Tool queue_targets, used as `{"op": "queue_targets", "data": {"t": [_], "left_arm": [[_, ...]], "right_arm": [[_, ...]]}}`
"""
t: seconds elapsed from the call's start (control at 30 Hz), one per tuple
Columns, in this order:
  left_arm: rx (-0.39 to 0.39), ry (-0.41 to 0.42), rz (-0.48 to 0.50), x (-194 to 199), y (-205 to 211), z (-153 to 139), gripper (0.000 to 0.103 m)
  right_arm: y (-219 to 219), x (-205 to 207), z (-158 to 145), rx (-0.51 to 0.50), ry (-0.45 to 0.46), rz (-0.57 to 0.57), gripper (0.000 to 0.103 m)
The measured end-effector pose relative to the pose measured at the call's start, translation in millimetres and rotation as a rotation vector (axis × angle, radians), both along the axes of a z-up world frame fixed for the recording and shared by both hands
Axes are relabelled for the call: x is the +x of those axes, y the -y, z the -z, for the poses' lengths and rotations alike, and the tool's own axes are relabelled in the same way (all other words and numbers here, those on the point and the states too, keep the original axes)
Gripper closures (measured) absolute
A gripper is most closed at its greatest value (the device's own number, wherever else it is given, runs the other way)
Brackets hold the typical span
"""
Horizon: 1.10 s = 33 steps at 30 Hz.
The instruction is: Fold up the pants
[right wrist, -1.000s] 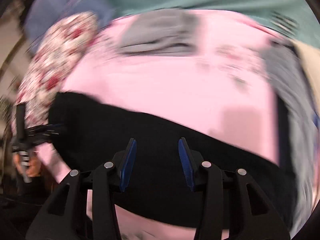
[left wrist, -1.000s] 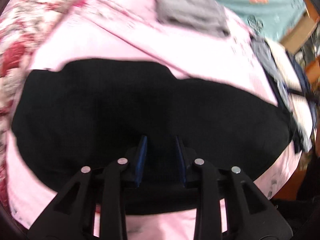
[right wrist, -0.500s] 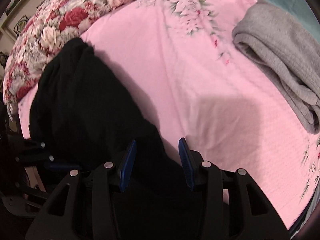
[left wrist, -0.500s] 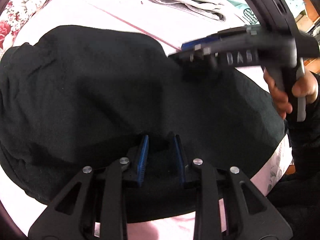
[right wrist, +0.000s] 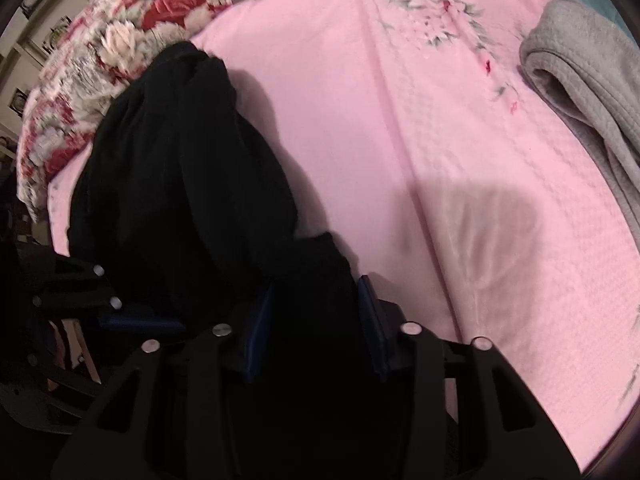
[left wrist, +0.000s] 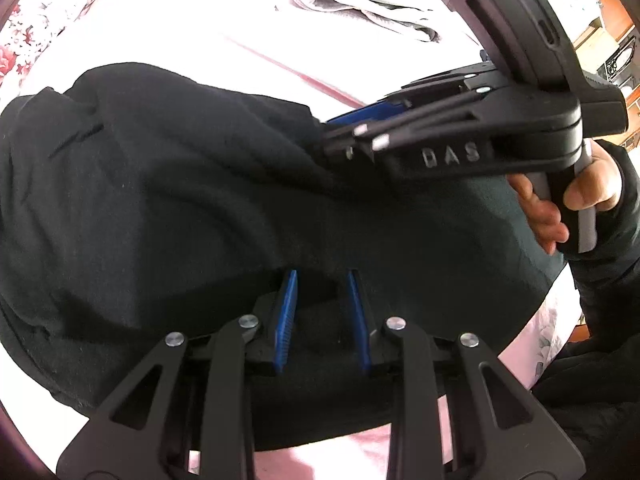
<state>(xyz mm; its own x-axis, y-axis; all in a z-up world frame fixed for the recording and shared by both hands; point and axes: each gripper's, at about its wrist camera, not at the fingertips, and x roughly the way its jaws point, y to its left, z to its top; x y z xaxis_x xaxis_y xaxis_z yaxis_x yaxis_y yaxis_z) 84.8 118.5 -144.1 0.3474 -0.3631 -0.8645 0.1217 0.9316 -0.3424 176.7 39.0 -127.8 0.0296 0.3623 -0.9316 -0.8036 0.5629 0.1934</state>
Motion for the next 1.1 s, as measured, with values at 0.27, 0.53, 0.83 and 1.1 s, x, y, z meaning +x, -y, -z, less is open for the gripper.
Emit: {"op": "queue_targets", "data": {"t": [0.27,0.53,0.83,1.1], "left_arm": [[-0.014,-0.010,-0.005,6.1,-4.1,-2.7,0.076],[-0.042,-0.042,-0.016,13.2,-16.7,-3.2,0.076],[-0.002,0.031,-0.053,83.4,-10.0,-48.2,0.052],[0.056,-0.044,-0.022,153.1,18.5,2.6,0.100]], "right_arm": [[-5.8,22.9,-43.9,0.025,0.196,0.114,0.102],[-14.6,53.6,-0.2,-0.021,0.107,0.133,0.102],[67.1,20.6,-90.0,0.094,0.213,0.238,0.058],[127.7,-55.1,-68.6,0.096,0.110,0.305,0.057]]}}
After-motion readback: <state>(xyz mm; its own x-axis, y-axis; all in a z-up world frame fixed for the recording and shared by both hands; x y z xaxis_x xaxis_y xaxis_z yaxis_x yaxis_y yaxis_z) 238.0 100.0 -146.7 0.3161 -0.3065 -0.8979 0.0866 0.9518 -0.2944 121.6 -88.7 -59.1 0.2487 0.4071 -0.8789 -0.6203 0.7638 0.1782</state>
